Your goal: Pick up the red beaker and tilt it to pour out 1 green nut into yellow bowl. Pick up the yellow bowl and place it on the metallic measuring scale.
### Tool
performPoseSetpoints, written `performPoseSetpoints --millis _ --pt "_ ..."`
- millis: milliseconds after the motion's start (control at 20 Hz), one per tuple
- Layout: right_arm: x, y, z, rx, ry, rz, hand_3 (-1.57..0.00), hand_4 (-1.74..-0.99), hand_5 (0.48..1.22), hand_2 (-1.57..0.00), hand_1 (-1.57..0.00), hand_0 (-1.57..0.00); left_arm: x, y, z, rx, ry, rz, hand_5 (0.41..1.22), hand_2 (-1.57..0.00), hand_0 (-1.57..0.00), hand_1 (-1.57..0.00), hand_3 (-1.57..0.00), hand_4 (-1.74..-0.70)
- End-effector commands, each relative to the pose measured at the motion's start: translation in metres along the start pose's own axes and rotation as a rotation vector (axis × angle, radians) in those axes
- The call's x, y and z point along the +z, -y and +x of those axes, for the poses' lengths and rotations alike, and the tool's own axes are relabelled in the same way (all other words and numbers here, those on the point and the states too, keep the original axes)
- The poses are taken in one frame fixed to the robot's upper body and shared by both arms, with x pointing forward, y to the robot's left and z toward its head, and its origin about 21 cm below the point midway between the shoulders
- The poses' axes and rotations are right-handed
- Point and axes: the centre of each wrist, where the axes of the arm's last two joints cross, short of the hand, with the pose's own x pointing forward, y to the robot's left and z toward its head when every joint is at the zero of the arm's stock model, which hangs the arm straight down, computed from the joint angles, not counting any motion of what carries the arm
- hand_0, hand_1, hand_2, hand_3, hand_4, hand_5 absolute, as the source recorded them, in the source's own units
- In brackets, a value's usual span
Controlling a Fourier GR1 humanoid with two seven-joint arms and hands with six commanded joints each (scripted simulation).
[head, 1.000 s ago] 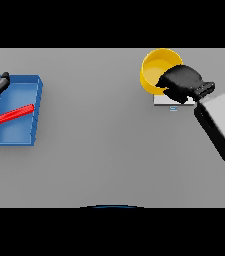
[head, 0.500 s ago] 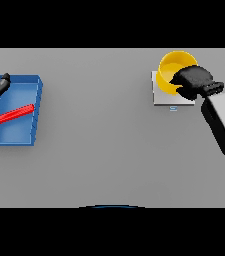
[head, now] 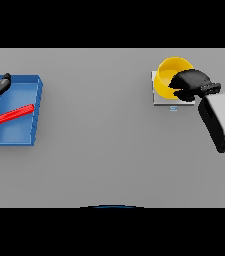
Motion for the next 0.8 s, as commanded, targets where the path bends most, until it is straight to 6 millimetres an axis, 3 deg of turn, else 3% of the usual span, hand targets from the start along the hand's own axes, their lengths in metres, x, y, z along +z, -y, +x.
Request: performPoseSetpoints --millis 0,150,300,500,750 --pt "0.0015 0.0008 -0.0034 -0.01 0.011 -0.004 -1.06 -1.701 1.221 -1.33 -1.32 -1.13 0.0012 -0.0028 0.0007 0.002 0.002 0.001 0.72 0.0 0.0 0.0 0.0 -0.73" --pt "0.0042 0.0013 -0.0078 -0.032 -0.01 0.012 -0.74 -1.588 1.016 -0.91 -0.83 -0.58 -0.0004 -0.0018 -0.0012 0.006 0.009 0.003 0.729 0.0 0.0 0.0 0.0 -0.73" --pt "0.0029 -0.0005 -0.0063 -0.005 -0.019 0.031 -0.57 -1.517 0.902 -0.6 -0.48 -0.29 -0.0002 0.0027 -0.0018 0.004 0.003 0.001 0.712 0.0 0.0 0.0 0.0 -0.73" --pt "0.0026 -0.0046 -0.0082 0.022 0.005 0.044 -0.41 -1.456 0.827 -0.31 -0.19 -0.12 0.0018 -0.0012 -0.0009 0.006 0.006 0.001 0.7 0.0 0.0 0.0 0.0 -0.72" --pt "0.0049 -0.005 -0.0104 -0.002 -0.029 0.073 -0.27 -1.41 0.759 -0.1 -0.06 -0.04 0.0032 -0.0037 0.0005 0.005 0.008 0.005 0.693 0.0 0.0 0.0 0.0 -0.72"
